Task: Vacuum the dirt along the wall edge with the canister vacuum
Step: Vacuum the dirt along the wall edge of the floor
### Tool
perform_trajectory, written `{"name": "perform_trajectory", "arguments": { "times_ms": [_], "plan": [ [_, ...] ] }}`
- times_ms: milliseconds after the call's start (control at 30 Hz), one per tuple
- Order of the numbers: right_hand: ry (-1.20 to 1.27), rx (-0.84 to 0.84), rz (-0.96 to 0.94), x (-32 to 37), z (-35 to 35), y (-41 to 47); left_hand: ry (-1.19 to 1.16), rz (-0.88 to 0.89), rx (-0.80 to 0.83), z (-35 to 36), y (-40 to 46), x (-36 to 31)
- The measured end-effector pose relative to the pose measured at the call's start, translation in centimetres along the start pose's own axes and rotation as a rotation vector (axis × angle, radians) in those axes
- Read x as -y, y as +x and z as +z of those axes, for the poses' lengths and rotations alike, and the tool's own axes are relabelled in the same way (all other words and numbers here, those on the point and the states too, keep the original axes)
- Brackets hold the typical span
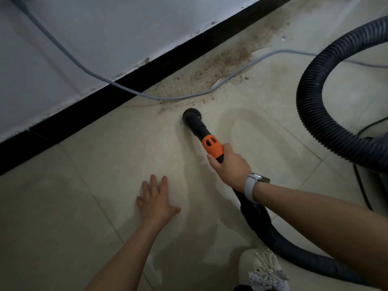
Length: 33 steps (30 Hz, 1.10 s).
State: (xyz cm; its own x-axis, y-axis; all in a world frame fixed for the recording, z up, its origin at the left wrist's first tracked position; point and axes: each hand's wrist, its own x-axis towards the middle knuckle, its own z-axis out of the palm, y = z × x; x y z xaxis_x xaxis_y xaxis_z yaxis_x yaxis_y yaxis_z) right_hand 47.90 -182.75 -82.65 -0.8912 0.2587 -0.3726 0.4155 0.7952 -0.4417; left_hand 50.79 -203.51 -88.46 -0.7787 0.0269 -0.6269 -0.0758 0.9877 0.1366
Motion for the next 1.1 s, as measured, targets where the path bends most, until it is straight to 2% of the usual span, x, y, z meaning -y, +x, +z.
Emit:
{"name": "perform_trajectory", "arguments": {
  "times_ms": [133,333,533,633,733,900,1100],
  "plan": [
    [0.017,-0.037,-0.045,0.5,-0.4,0.1,-0.004,0.022,-0.029,0.0,-0.2,0.8],
    [-0.05,0.119,-0.185,2.1,1.5,0.4,-0.004,0.039,-0.041,-0.3,-0.2,1.1],
    [0.003,-0.012,-0.013,1.5,-1.2,3.3,0.006,0.064,-0.046,-0.9,0.1,1.7],
    [0.094,-0.005,0.028,1.9,-3.5,4.3,-0.047,0.06,-0.038,-2.5,0.5,1.6],
    [0.14,0.002,-0.059,4.2,-5.7,5.8,-0.088,0.041,-0.079,-5.9,0.9,1.4],
    [0.185,0.022,-0.191,9.2,-10.1,9.3,-0.125,0.015,-0.253,-14.5,1.0,0.2],
    [0.277,0.134,-0.123,10.1,-13.8,11.0,-0.123,0.034,-0.371,-23.0,-1.0,-2.2]
  ]
}}
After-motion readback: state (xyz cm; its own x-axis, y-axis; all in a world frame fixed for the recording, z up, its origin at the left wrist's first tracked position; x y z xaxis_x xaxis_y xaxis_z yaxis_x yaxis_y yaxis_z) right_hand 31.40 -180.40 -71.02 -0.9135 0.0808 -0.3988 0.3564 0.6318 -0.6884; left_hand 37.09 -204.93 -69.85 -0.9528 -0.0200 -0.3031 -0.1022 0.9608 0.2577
